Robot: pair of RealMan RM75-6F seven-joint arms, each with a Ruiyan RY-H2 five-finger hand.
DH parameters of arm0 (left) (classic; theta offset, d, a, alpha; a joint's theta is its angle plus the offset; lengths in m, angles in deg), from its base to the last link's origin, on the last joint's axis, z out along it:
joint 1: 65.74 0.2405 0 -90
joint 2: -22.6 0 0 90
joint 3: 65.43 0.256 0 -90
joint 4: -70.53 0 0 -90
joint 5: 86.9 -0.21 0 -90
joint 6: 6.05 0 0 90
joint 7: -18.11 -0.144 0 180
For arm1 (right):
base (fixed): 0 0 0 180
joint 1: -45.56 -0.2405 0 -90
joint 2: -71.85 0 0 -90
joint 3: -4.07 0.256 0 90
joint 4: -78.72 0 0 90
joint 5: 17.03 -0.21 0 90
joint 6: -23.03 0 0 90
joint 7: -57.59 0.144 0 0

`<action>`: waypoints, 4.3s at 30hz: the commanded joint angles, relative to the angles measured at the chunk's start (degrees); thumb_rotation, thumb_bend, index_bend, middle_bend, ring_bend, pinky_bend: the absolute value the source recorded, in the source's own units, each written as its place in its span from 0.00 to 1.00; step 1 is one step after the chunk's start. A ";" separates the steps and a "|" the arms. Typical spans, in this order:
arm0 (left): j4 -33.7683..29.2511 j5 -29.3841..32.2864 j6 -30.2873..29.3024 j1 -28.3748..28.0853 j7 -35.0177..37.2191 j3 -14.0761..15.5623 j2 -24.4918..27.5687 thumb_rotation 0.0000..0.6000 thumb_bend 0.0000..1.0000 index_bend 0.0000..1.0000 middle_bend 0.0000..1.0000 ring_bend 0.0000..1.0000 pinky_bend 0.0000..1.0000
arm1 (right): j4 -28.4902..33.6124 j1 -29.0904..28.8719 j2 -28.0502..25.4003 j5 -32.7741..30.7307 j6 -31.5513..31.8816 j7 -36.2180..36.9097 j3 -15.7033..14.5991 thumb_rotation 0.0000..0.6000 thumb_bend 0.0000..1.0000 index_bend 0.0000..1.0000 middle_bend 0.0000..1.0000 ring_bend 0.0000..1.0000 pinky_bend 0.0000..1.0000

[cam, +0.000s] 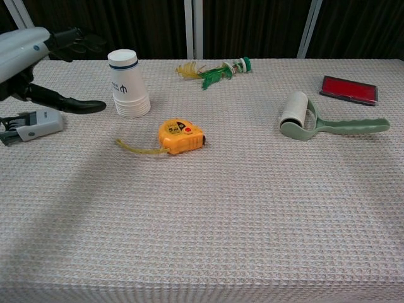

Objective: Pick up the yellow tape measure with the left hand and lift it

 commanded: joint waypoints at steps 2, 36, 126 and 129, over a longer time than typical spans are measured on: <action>1.94 -0.46 2.77 -1.99 -2.28 0.98 -4.55 0.50 0.04 0.13 0.15 0.14 0.22 | 0.37 0.41 -0.40 0.30 0.37 -0.30 -0.41 1.00 0.35 0.00 0.00 0.00 0.00; 23.55 14.47 10.09 -10.19 -12.64 -6.62 -24.10 0.47 0.09 0.27 0.33 0.27 0.41 | -2.17 2.22 0.42 2.40 4.05 0.66 -1.84 1.00 0.44 0.00 0.00 0.00 0.00; 1.34 34.82 4.78 -14.16 -4.41 -26.23 -27.56 1.00 0.42 0.67 0.69 0.63 0.78 | 14.81 -3.76 11.14 11.35 11.21 -39.15 -5.60 1.00 0.37 0.11 0.02 0.00 0.00; -1.09 38.50 3.97 -14.73 -5.13 -28.04 -27.69 1.00 0.44 0.67 0.69 0.63 0.78 | 14.73 -5.29 14.12 8.89 10.47 -44.86 -5.45 1.00 0.36 0.11 0.02 0.00 0.00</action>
